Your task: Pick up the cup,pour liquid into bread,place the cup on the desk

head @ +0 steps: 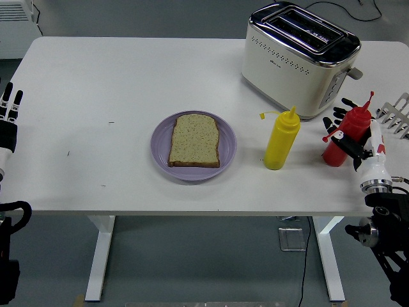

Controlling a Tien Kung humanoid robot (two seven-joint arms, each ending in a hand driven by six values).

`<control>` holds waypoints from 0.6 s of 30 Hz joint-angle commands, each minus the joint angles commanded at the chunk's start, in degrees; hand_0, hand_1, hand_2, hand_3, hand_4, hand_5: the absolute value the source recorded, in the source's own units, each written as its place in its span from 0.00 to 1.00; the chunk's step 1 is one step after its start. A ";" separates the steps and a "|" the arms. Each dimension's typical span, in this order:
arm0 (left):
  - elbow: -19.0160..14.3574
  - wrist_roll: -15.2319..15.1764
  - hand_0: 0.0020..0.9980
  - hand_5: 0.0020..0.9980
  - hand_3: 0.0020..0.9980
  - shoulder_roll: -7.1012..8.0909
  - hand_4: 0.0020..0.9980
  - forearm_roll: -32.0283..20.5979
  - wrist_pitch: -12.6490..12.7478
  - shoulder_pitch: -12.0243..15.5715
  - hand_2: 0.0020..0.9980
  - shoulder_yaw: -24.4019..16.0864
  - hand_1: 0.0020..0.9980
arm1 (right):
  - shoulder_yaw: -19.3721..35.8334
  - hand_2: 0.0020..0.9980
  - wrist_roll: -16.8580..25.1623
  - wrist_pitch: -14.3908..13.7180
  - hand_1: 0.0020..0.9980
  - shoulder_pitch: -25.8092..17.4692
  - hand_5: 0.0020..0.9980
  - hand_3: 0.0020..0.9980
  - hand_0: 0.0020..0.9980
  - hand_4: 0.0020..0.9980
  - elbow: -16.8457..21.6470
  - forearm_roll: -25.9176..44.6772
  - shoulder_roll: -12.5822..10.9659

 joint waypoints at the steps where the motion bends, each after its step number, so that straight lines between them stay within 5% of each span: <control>1: 0.00 0.00 0.79 0.99 0.71 0.00 0.50 0.00 0.00 0.00 0.75 0.00 0.75 | -0.10 0.47 0.14 -0.18 0.44 0.06 0.02 0.49 0.45 0.70 -0.10 0.31 0.03; 4: 0.01 0.00 0.79 0.99 0.71 -0.01 0.50 0.00 0.02 0.03 0.75 -0.04 0.75 | -0.50 0.47 0.82 -0.89 0.44 0.31 0.02 0.49 0.45 0.70 -0.52 2.15 0.17; 5: 0.02 0.00 0.79 0.99 0.71 -0.01 0.50 0.00 0.02 0.03 0.75 -0.05 0.75 | -0.61 0.43 0.98 -1.03 0.35 0.36 0.05 0.44 0.32 0.69 -0.61 2.70 0.19; 10: 0.03 -0.01 0.79 0.99 0.71 -0.02 0.50 0.00 0.03 0.04 0.75 -0.02 0.75 | -0.91 0.43 1.77 -1.35 0.35 0.52 0.05 0.44 0.32 0.69 -0.77 5.44 0.27; 11: 0.03 -0.01 0.79 0.99 0.71 -0.02 0.50 0.00 0.03 0.04 0.75 -0.03 0.75 | -0.91 0.37 2.05 -1.38 0.27 0.55 0.09 0.41 0.21 0.66 -0.75 6.12 0.28; 16: 0.05 -0.02 0.79 0.99 0.71 -0.05 0.50 0.00 0.06 0.08 0.75 -0.04 0.75 | -0.86 0.37 3.28 -1.86 0.27 0.64 0.09 0.41 0.21 0.66 -0.55 8.06 0.26; 18: 0.04 -0.01 0.79 0.99 0.71 -0.04 0.50 -0.01 0.06 0.06 0.75 -0.02 0.75 | -0.81 0.32 3.72 -2.02 0.22 0.66 0.10 0.39 0.14 0.63 -0.36 8.58 0.25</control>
